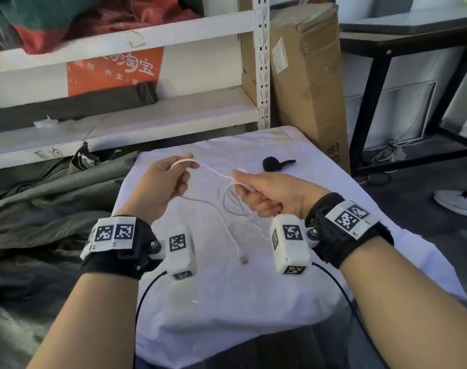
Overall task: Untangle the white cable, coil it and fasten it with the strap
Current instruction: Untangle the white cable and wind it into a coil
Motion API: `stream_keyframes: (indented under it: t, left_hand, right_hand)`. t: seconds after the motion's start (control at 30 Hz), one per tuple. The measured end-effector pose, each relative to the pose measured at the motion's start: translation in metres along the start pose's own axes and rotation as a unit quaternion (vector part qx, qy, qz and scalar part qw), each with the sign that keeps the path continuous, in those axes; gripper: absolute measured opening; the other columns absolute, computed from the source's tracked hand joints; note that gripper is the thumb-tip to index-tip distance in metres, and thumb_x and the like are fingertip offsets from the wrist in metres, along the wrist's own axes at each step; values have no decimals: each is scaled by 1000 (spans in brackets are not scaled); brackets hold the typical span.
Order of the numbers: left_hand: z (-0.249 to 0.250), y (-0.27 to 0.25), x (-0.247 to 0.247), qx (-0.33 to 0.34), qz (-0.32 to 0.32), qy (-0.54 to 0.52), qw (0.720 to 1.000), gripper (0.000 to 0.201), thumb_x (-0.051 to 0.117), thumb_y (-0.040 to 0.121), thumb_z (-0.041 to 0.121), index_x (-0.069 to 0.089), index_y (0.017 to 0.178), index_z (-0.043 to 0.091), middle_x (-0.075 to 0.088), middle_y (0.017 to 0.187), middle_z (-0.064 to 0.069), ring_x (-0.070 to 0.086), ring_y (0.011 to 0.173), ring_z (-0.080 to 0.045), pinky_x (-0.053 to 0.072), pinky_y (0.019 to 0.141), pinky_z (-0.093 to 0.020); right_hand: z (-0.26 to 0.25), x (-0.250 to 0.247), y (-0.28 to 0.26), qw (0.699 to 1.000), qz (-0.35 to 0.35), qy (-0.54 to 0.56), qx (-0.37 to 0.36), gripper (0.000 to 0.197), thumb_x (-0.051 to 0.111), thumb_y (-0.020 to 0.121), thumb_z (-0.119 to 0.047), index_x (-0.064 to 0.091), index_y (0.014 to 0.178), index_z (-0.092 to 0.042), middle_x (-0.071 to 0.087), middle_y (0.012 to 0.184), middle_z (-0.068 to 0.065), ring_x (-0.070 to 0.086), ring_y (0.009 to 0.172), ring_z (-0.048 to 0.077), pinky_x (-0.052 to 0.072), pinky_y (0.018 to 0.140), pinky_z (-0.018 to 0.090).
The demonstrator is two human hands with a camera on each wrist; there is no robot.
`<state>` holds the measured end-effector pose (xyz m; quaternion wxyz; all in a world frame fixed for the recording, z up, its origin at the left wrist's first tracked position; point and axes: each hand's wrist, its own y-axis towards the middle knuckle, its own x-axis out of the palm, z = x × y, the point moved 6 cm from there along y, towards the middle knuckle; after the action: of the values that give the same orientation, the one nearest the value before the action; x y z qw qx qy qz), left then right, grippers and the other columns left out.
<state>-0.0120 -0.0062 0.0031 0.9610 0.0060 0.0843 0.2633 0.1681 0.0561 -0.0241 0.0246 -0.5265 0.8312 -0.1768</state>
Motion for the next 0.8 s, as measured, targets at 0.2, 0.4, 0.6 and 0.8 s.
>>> stream_keyframes:
  t: [0.2, 0.4, 0.6, 0.8]
  left_hand:
    - [-7, -6, 11, -42, -129, -45, 990, 20, 60, 83, 32, 65, 85, 13, 35, 54, 6, 28, 45, -7, 24, 42, -14]
    - [2, 6, 4, 48, 41, 13, 998, 19, 56, 94, 26, 65, 83, 13, 45, 60, 4, 36, 48, -10, 31, 51, -19]
    - [-2, 11, 11, 60, 70, 126, 988, 8, 56, 93, 28, 61, 95, 21, 61, 97, 2, 59, 69, -8, 45, 62, -21]
    - [40, -21, 51, 232, -136, 309, 912, 58, 56, 83, 51, 43, 136, 31, 41, 142, 15, 33, 135, -3, 27, 112, -27]
  right_hand:
    - [-15, -22, -3, 975, 24, 210, -71, 49, 29, 99, -48, 41, 64, -15, 26, 39, -8, 21, 25, 3, 10, 32, 17]
    - [-5, -7, 1, 984, -30, 172, -24, 53, 28, 99, -51, 46, 66, -13, 28, 39, -8, 23, 27, 3, 12, 32, 17]
    - [-5, 9, 0, 989, -88, 119, -15, 55, 26, 98, -51, 48, 67, -12, 27, 40, -8, 21, 29, 2, 11, 33, 18]
    - [-1, 6, 2, 991, -70, 115, -3, 54, 29, 98, -53, 48, 66, -14, 27, 40, -9, 20, 28, 3, 12, 31, 17]
